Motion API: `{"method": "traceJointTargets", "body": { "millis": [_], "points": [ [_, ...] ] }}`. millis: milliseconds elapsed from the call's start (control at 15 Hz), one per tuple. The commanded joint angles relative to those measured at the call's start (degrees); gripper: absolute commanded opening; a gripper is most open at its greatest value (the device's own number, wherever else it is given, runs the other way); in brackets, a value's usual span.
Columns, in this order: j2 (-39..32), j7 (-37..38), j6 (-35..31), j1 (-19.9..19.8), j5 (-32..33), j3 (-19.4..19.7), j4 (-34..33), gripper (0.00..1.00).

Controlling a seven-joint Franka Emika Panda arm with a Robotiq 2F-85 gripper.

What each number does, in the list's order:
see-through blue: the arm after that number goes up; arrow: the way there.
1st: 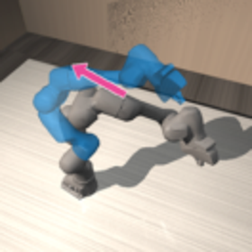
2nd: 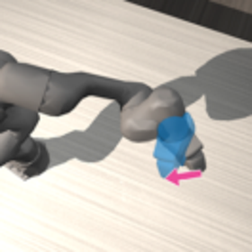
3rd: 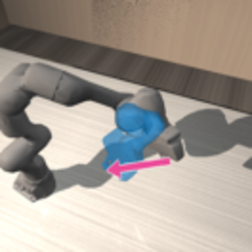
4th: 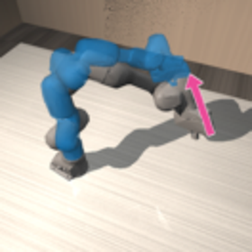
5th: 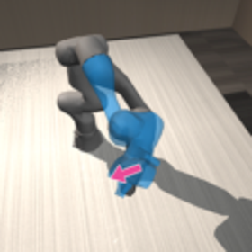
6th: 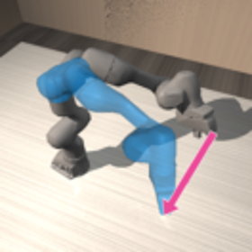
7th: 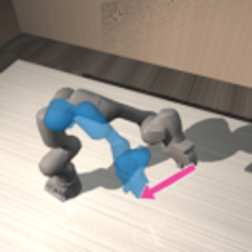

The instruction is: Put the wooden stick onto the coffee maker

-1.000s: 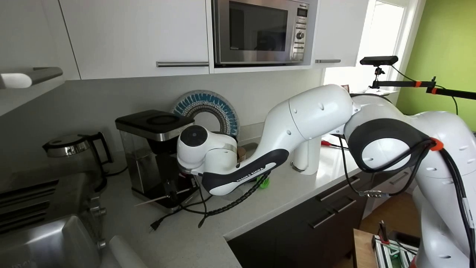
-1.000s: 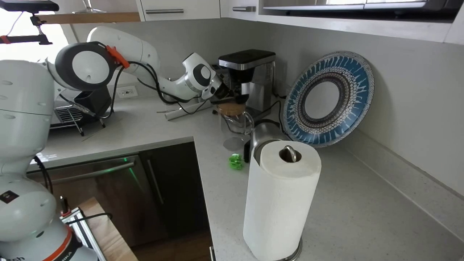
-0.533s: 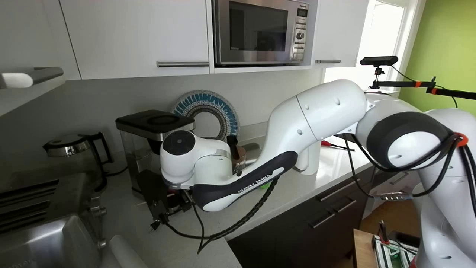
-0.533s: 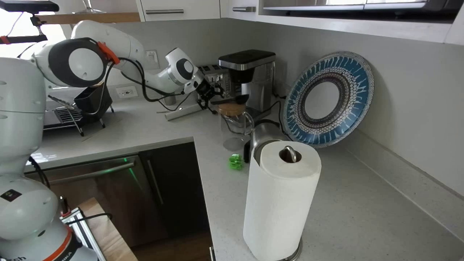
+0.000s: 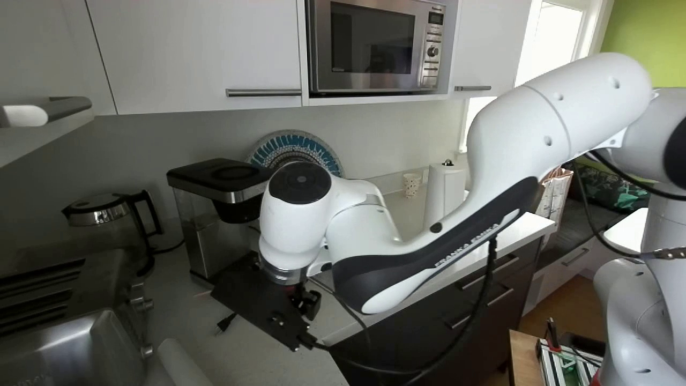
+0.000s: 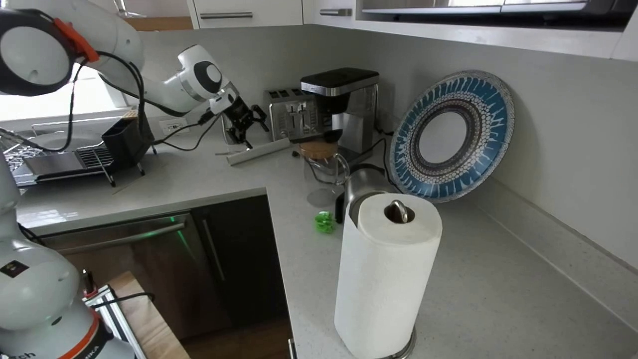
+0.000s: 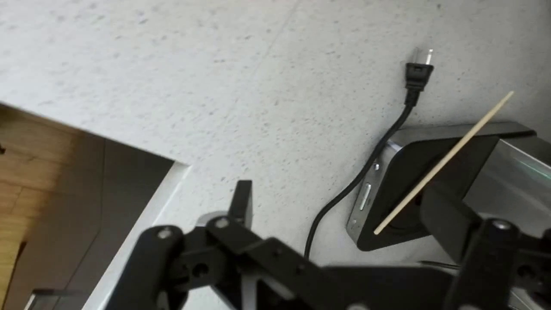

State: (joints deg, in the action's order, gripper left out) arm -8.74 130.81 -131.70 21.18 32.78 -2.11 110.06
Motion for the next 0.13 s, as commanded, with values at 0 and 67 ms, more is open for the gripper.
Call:
{"method": "traceJointTargets", "body": {
  "millis": [0, 67],
  "points": [
    [2.9, -1.3, 1.8, -2.6, 0.8, -3.3, 2.6, 1.00],
    [4.9, -1.6, 2.1, -3.1, 0.8, -4.2, 4.3, 1.00]
  ]
}}
